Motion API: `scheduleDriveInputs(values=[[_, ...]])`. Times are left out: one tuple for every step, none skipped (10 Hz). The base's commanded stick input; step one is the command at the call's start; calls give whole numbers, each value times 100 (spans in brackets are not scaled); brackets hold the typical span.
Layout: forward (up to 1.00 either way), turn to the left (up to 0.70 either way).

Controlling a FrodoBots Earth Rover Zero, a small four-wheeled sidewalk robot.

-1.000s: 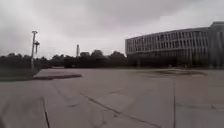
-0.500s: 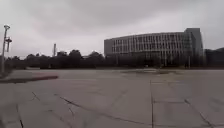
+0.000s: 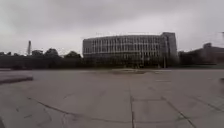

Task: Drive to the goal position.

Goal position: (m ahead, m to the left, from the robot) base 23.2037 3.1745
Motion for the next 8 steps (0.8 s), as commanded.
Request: scheduleDriveInputs(values=[[0, -69], [0, -69], [30, 0], [70, 0], [70, 0], [70, 0], [70, 0], [70, 0]])
